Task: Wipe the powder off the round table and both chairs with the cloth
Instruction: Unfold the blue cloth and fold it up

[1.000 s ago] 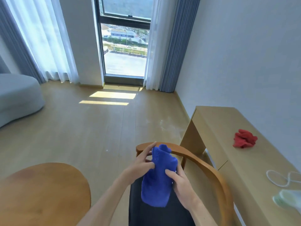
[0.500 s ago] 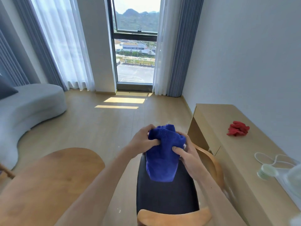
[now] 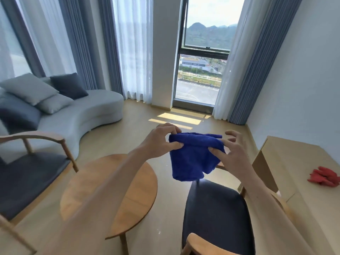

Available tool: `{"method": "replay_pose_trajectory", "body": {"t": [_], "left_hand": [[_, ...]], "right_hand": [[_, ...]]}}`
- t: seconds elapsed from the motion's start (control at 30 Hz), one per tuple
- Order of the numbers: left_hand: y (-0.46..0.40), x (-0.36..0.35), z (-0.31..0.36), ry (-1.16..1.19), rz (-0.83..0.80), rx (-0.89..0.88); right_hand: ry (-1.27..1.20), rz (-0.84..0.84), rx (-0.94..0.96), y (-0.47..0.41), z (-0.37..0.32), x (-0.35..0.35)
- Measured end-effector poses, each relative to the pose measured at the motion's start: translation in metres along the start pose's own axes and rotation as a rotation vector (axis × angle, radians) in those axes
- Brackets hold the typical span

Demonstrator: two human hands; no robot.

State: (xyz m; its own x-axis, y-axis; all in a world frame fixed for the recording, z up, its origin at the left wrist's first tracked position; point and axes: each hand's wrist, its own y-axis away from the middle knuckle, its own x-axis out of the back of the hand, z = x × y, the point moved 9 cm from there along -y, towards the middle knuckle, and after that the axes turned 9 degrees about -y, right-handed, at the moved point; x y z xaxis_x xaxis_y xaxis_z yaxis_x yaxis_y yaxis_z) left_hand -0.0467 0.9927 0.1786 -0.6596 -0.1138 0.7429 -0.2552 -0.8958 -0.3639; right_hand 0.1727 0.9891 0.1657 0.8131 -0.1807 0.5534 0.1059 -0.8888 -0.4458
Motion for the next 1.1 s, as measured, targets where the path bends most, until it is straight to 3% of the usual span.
{"method": "replay_pose_trajectory", "body": {"t": [0.17,0.4,0.47,0.63,0.7,0.8,0.83,0.9,0.97,1.1], "left_hand": [[0.050,0.066,-0.062,-0.012,0.050,0.093],[0.121,0.152,-0.155,-0.030,0.057,0.287],[0.139,0.176,-0.178,-0.024,0.059,0.314],[0.178,0.215,-0.234,-0.002,0.086,0.439],[0.184,0.223,-0.250,-0.115,0.121,0.522],[0.184,0.239,-0.241,-0.149,0.317,0.553],[0.181,0.236,-0.233,-0.053,0.307,0.518],[0.172,0.218,-0.210,0.173,0.112,0.459],[0.170,0.203,-0.195,0.125,-0.047,0.408],[0.163,0.207,-0.203,-0.032,0.003,0.379]], "right_hand": [[-0.133,-0.169,0.088,-0.014,-0.079,-0.078],[-0.245,-0.216,0.115,-0.022,-0.175,-0.180],[-0.332,-0.262,0.046,-0.025,-0.194,-0.206],[-0.768,-0.582,-0.299,-0.015,-0.231,-0.275],[-0.768,-0.624,-0.331,-0.014,-0.249,-0.297],[-0.715,-0.575,-0.405,-0.016,-0.260,-0.322],[-0.707,-0.554,-0.422,-0.017,-0.261,-0.327],[-0.737,-0.517,-0.445,-0.021,-0.262,-0.335],[-0.785,-0.481,-0.485,-0.024,-0.259,-0.340],[-0.888,-0.561,-0.528,-0.025,-0.263,-0.344]]}}
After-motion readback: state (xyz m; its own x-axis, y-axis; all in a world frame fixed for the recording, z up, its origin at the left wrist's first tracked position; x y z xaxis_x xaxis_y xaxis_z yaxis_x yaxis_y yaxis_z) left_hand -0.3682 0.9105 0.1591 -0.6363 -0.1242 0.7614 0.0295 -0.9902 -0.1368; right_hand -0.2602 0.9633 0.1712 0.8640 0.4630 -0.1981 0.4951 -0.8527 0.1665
